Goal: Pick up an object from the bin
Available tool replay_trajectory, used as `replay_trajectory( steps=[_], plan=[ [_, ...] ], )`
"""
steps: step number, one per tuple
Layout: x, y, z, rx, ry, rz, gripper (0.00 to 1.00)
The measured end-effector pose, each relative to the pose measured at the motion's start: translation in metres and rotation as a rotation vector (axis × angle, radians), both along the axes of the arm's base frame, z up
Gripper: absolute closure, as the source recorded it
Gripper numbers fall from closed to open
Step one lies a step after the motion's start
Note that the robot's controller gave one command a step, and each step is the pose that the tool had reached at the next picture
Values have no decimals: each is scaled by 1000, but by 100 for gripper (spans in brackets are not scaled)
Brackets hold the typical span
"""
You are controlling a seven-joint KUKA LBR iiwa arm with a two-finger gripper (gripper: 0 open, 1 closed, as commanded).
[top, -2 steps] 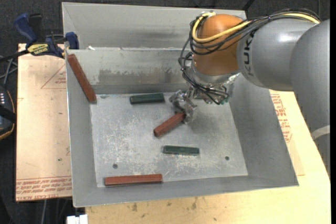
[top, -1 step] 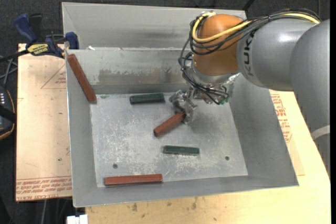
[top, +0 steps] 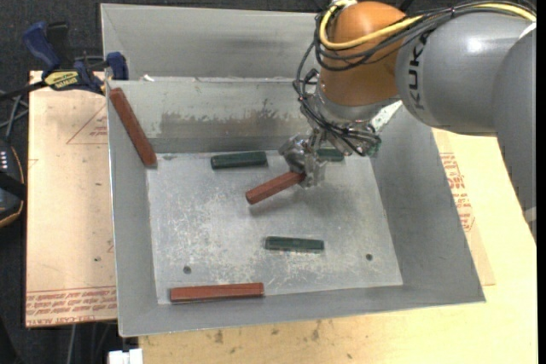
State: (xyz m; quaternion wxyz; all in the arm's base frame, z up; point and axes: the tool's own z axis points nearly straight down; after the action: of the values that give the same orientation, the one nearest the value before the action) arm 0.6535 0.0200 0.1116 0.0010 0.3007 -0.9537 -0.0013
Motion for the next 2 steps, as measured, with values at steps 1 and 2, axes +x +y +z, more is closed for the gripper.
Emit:
replay_trajectory(
  steps=[1,2],
  plan=[
    [-17,-12,84,0,-8,-29,0],
    [-17,-12,83,0,-6,-30,0]
  ],
)
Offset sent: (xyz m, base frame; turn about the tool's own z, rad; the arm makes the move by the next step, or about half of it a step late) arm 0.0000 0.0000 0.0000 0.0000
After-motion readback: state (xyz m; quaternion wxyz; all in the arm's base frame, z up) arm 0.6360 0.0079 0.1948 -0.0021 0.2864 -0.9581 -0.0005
